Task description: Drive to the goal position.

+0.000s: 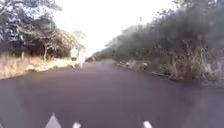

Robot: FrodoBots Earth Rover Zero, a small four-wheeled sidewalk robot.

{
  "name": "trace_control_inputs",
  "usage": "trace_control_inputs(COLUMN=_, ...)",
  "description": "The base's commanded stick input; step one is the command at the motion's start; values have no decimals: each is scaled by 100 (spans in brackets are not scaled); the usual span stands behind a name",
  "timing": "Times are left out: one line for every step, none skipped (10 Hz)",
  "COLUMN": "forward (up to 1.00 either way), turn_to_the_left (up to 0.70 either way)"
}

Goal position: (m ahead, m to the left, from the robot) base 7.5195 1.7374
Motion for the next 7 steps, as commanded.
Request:
trace_control_inputs(forward=85, turn_to_the_left=-12)
trace_control_inputs(forward=85, turn_to_the_left=-1)
trace_control_inputs(forward=85, turn_to_the_left=0)
trace_control_inputs(forward=85, turn_to_the_left=0)
trace_control_inputs(forward=85, turn_to_the_left=0)
trace_control_inputs(forward=85, turn_to_the_left=0)
trace_control_inputs(forward=85, turn_to_the_left=0)
